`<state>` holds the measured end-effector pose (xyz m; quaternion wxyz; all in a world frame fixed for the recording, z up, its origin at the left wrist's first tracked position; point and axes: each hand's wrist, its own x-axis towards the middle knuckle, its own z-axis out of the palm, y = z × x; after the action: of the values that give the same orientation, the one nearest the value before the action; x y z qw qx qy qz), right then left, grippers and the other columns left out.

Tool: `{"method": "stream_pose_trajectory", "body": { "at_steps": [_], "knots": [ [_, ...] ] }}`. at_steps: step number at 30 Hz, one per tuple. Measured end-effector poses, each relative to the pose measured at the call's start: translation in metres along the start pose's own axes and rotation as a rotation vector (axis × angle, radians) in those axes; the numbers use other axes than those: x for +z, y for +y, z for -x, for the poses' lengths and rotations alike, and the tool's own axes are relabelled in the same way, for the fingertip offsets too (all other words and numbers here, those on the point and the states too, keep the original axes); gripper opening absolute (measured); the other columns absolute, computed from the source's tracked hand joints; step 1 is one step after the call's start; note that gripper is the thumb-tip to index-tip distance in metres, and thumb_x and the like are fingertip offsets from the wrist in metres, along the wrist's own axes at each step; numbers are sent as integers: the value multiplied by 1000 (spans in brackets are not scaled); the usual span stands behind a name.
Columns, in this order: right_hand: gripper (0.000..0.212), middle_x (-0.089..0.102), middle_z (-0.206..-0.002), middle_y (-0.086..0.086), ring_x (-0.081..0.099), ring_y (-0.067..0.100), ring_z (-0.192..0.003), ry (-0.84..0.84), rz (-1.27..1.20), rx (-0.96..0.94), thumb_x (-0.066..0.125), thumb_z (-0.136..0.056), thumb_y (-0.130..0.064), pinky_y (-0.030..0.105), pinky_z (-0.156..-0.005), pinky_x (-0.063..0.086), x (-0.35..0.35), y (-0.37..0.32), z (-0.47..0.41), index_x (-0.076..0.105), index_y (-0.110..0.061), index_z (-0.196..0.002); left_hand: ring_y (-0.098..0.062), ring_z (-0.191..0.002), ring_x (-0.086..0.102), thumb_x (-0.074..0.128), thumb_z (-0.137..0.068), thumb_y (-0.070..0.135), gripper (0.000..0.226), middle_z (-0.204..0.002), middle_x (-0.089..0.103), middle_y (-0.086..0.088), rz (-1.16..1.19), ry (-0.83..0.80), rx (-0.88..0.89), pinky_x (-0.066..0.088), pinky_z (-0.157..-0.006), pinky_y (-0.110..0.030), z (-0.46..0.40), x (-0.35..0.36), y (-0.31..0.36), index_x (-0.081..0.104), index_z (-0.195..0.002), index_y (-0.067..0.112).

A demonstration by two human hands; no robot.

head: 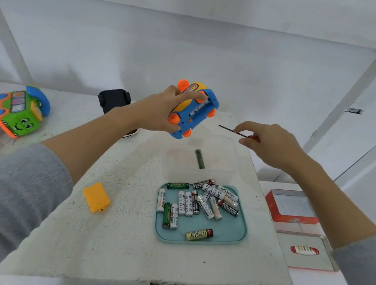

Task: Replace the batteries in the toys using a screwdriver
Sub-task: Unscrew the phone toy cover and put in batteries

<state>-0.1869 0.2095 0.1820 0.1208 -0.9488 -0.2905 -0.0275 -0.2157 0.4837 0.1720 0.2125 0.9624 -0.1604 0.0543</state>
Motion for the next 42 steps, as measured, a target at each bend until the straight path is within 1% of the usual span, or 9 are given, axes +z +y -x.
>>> {"method": "stream_pose_trajectory", "body": {
  "at_steps": [2, 6, 12, 16, 21, 25, 33, 37, 42],
  "knots": [
    [26, 43, -61, -17, 42, 3, -58, 42, -103, -9, 46, -96, -27, 24, -54, 32, 4, -6, -1, 53, -33, -120, -28, -109, 44, 67, -81, 10, 78, -124, 41, -13, 26, 44, -10, 45, -89, -40, 1, 1, 1, 24, -136, 44],
    [34, 49, -66, -15, 44, 3, -59, 81, -248, -49, 45, -94, -19, 27, -61, 33, 13, -25, -2, 51, -34, -123, -24, -107, 51, 69, -82, 13, 77, -129, 44, -11, 101, 108, -32, 45, -86, -33, 2, 9, 1, 27, -141, 36],
    [37, 42, -67, -21, 42, 1, -57, 27, -254, -77, 40, -96, -17, 23, -56, 34, 20, -40, -7, 48, -32, -129, -21, -101, 56, 72, -80, 11, 81, -129, 40, -10, 219, 161, -18, 52, -85, -31, 1, 18, -3, 25, -140, 39],
    [37, 46, -71, -19, 44, 3, -59, 29, -242, -69, 40, -97, -17, 28, -63, 38, 21, -42, -8, 47, -31, -130, -17, -101, 55, 71, -80, 8, 80, -128, 38, -9, 269, 187, -15, 52, -84, -25, 2, 20, 1, 27, -141, 36],
    [38, 50, -68, -3, 46, 20, -62, 115, -207, -90, 40, -96, -14, 37, -65, 45, 29, -46, -6, 44, -26, -131, 16, -87, 56, 70, -80, 0, 76, -108, 44, 14, 388, 281, -10, 51, -68, -10, 4, 20, 14, 30, -139, 24],
    [38, 49, -71, 1, 49, 26, -66, 184, -232, -107, 39, -96, -13, 39, -63, 44, 39, -49, -2, 41, -24, -132, 21, -88, 52, 69, -82, -1, 76, -106, 46, 18, 496, 329, -35, 45, -67, -4, 3, 21, 17, 25, -139, 24],
    [35, 42, -60, -15, 43, 19, -66, 203, -277, -72, 44, -95, -15, 32, -65, 40, 28, -39, 3, 50, -28, -127, 22, -84, 54, 68, -81, -3, 79, -110, 39, 22, 474, 207, -26, 49, -66, -7, 3, 19, 7, 26, -140, 29],
    [34, 43, -61, -16, 46, 20, -67, 259, -265, -21, 44, -94, -16, 28, -64, 37, 11, -32, -8, 51, -30, -125, 17, -89, 54, 69, -80, 1, 79, -119, 41, 6, 430, 154, -2, 50, -70, -10, 3, 17, 5, 27, -133, 41],
    [35, 45, -62, -16, 50, 21, -68, 225, -234, -9, 43, -95, -17, 27, -62, 34, 0, -30, -14, 51, -33, -125, 18, -85, 56, 68, -80, -5, 75, -112, 41, 15, 417, 110, 46, 48, -65, -8, 0, 17, 11, 30, -135, 30]
  ]
}}
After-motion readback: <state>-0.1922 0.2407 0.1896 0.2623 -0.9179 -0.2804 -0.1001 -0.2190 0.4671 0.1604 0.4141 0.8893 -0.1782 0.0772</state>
